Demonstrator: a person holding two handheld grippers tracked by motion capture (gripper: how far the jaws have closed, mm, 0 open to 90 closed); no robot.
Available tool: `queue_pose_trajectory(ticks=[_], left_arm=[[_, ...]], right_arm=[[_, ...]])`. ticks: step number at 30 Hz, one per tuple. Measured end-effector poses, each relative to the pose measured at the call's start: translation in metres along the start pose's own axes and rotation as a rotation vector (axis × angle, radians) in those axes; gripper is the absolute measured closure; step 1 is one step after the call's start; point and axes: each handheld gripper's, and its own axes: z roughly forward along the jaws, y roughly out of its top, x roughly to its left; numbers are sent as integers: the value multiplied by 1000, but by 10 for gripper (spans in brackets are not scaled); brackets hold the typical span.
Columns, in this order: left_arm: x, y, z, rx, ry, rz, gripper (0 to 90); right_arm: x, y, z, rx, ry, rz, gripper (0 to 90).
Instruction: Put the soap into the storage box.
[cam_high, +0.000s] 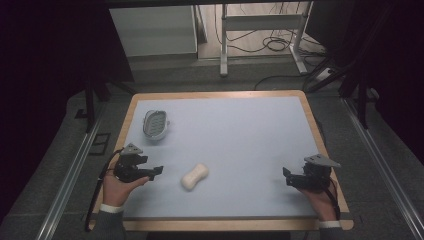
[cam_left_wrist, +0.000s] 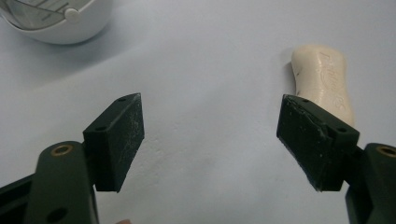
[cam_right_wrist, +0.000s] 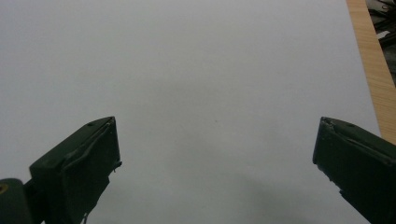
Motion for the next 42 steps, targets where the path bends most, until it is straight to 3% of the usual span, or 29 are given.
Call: queue_pose_trajectory(ticks=[11, 17, 25, 42], left_arm=[[-6, 13, -11, 21, 5, 17, 233], [-16, 24, -14, 45, -2, 55, 224], [-26, 33, -8, 78, -15, 80, 220], [-50, 40, 15, 149, -27, 160, 208]], right_arm=[[-1, 1, -3, -9, -1, 3, 4], [2, 4, -6, -17, -3, -4, 4], [1, 4, -8, -39, -28, -12, 14], [1, 3, -6, -19, -26, -16, 14]])
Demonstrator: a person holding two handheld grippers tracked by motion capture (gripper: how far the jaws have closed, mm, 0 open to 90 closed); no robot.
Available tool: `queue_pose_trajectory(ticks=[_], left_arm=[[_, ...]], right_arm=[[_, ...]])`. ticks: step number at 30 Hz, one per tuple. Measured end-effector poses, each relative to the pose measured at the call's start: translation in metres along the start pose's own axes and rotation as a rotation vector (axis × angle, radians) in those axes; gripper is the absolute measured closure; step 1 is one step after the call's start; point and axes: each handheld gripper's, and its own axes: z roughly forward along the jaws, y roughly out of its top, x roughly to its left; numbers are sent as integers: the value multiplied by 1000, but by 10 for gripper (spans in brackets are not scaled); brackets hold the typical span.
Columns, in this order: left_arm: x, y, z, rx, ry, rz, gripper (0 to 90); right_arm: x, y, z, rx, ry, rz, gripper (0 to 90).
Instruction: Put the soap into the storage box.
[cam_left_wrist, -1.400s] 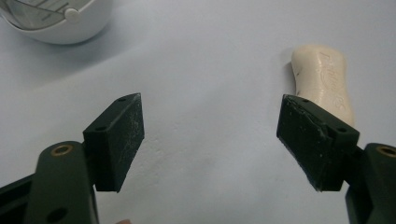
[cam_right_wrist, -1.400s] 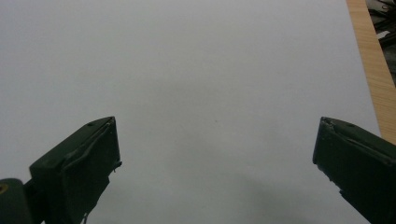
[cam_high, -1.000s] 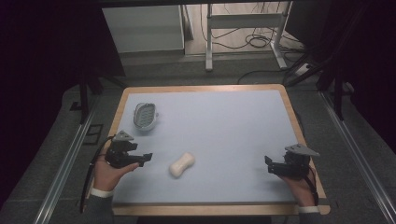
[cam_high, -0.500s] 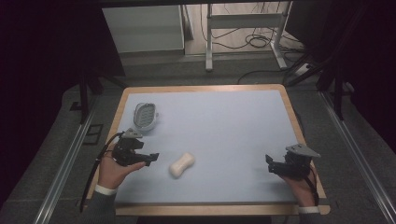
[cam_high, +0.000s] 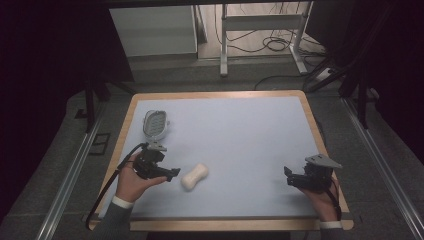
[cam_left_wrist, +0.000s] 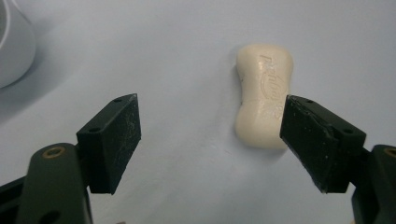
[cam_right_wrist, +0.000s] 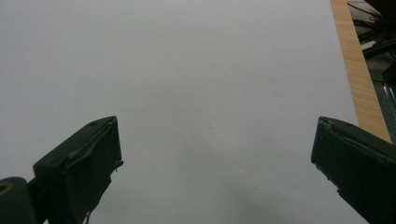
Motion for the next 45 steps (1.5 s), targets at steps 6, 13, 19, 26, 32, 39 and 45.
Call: queue_pose_trajectory(ticks=[6, 13, 19, 26, 32, 39, 45], left_arm=[[-5, 2, 6, -2, -17, 16, 211], [-15, 11, 15, 25, -18, 45, 207], [-25, 19, 22, 43, -23, 74, 206], [-34, 23, 35, 84, -17, 98, 204], [-37, 26, 39, 98, -23, 105, 204], [-43, 32, 53, 130, -44, 114, 200], [-43, 33, 65, 167, -25, 106, 212]], right_arm=[[0, 0, 0, 6, -1, -3, 14], [0, -1, 2, 17, 0, -7, 14], [-1, -1, 0, 13, -6, -4, 15], [-3, -2, 0, 14, -10, -1, 15], [-3, -2, 0, 18, -14, 0, 15], [-4, -2, 1, 23, -16, 3, 16], [-5, -3, 1, 25, -20, 5, 16]])
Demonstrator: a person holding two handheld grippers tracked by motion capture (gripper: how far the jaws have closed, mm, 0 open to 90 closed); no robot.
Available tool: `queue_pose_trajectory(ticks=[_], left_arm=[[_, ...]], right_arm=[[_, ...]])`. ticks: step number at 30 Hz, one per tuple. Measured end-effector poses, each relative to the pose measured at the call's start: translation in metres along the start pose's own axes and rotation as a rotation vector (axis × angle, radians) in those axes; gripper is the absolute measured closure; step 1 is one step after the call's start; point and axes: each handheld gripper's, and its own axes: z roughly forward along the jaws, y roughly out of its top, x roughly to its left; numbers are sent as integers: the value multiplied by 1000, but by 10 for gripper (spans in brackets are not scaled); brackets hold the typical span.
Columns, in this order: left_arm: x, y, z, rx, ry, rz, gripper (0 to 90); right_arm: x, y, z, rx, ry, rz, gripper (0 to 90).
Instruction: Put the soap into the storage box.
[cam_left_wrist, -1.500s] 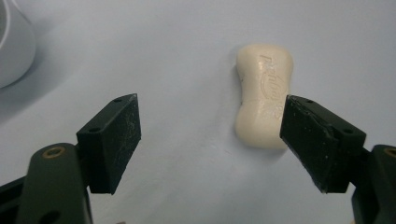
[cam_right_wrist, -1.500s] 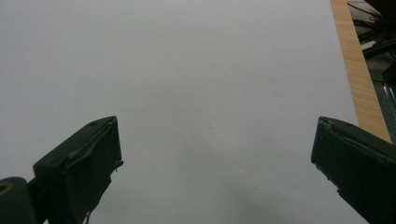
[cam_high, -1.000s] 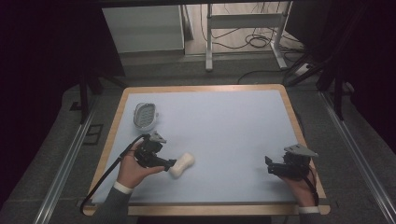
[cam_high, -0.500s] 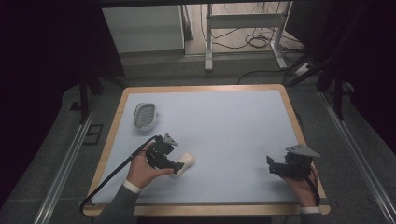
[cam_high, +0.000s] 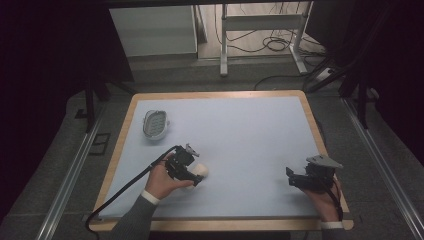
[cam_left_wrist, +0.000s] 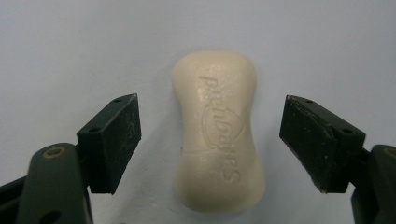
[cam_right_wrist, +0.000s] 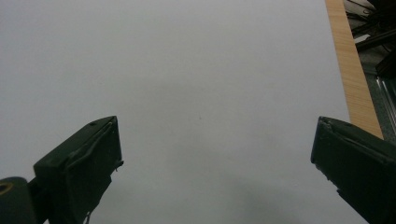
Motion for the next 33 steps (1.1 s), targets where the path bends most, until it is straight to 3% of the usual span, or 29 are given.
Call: queue_pose_trajectory(ticks=[13, 25, 27, 33], left_arm=[[-4, 3, 17, 69, 9, 21, 251], [-5, -3, 21, 73, 10, 30, 394], [-6, -3, 20, 71, 2, 31, 463], [-6, -3, 20, 63, -1, 35, 492]], right_arm=[[-1, -1, 0, 0, -4, 2, 15], [-2, -1, 0, 1, -5, 3, 17], [-2, -1, 0, 1, -6, 3, 17], [-3, -1, 0, 1, -6, 5, 17]])
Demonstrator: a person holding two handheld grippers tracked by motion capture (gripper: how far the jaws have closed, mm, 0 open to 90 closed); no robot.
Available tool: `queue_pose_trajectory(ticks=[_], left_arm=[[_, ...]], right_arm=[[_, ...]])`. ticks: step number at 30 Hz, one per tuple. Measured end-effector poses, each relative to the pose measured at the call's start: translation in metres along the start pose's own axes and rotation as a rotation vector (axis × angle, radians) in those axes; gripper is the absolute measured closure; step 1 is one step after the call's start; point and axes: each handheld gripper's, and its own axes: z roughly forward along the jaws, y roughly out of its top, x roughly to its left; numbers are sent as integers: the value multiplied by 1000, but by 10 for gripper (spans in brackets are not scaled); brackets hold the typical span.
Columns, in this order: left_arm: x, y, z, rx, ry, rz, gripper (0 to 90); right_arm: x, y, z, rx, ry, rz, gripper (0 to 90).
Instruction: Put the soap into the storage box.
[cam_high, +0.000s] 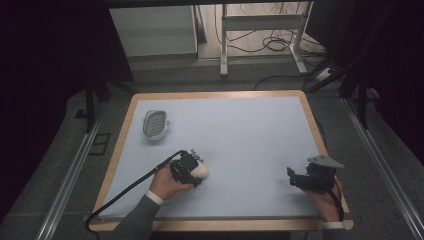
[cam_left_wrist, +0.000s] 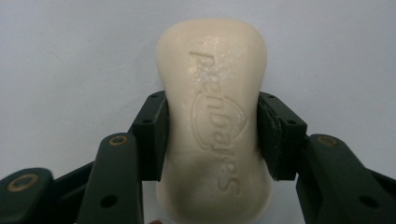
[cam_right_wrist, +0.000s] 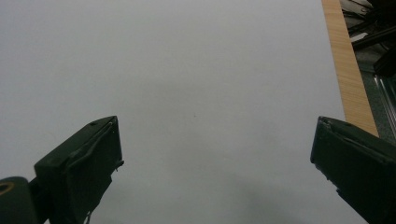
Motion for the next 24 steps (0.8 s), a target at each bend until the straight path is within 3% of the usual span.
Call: queue_pose_trajectory(ticks=[12, 24], left_arm=[[5, -4, -2, -22, -1, -16, 495], [15, -6, -17, -50, -9, -31, 496]], right_arm=[[-2, 0, -2, -7, -6, 5, 19], [-3, 0, -3, -8, -7, 7, 20]])
